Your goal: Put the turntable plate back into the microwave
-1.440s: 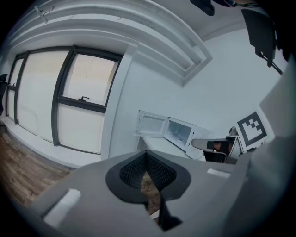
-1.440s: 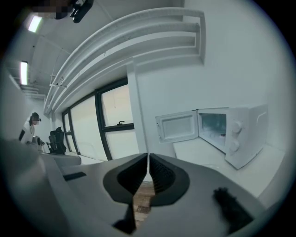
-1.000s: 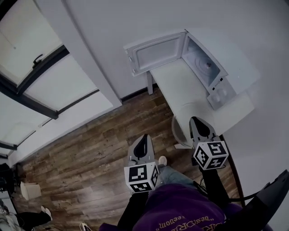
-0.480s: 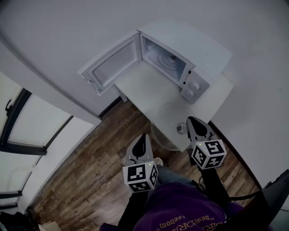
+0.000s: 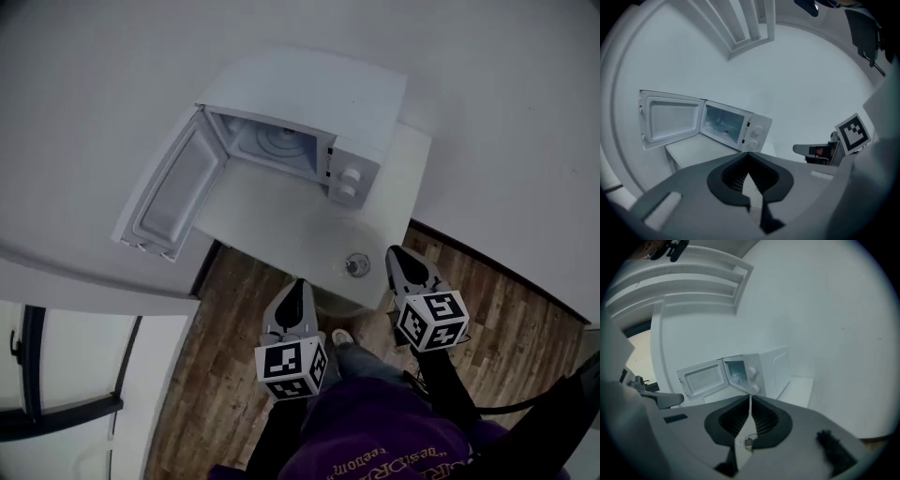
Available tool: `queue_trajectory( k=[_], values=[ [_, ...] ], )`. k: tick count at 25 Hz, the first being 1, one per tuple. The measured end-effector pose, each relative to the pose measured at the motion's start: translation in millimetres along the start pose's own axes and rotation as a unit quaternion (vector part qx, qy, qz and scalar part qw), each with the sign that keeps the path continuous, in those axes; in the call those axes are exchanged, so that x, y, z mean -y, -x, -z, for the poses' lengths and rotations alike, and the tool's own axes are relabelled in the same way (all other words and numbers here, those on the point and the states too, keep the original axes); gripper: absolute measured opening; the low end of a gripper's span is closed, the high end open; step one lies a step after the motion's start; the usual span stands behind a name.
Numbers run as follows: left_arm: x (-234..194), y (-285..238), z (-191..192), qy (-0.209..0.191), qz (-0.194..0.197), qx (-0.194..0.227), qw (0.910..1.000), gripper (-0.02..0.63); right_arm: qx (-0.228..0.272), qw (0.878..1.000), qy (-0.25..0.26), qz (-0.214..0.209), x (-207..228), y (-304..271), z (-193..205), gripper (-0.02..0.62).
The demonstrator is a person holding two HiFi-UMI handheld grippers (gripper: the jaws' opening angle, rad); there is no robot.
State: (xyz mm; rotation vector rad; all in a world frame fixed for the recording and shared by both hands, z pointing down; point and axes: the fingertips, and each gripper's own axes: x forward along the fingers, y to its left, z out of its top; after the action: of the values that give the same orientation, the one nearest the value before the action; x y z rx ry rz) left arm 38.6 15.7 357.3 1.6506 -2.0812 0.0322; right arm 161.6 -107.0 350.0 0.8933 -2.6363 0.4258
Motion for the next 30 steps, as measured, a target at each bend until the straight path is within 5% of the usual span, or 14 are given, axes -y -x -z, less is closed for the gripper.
queue_trajectory(
  k=[9,16,23,26,30],
  values=[
    [-5,-24,-14,-0.029,0.121,0.004,0.9922,0.005,0.019,0.993,-0.069,0.089,3,20,15,0.011],
    [-1,-35,24,0.006,0.191,-0.070,0.9790,0.005,-0.001,0.982,-0.151,0.115,-8,37,58,0.011],
    [-21,-27,72,0.076,0.189,-0.142,0.9688,0.039,-0.065,0.960,-0.258,0.089,-35,47,124,0.015],
    [-31,-26,92,0.094,0.185,-0.170,0.9634,0.055,-0.077,0.944,-0.310,0.086,-38,49,147,0.073],
    [-41,-23,125,0.169,0.189,-0.208,0.9448,0.100,-0.095,0.918,-0.379,0.071,-49,46,179,0.107]
  ],
)
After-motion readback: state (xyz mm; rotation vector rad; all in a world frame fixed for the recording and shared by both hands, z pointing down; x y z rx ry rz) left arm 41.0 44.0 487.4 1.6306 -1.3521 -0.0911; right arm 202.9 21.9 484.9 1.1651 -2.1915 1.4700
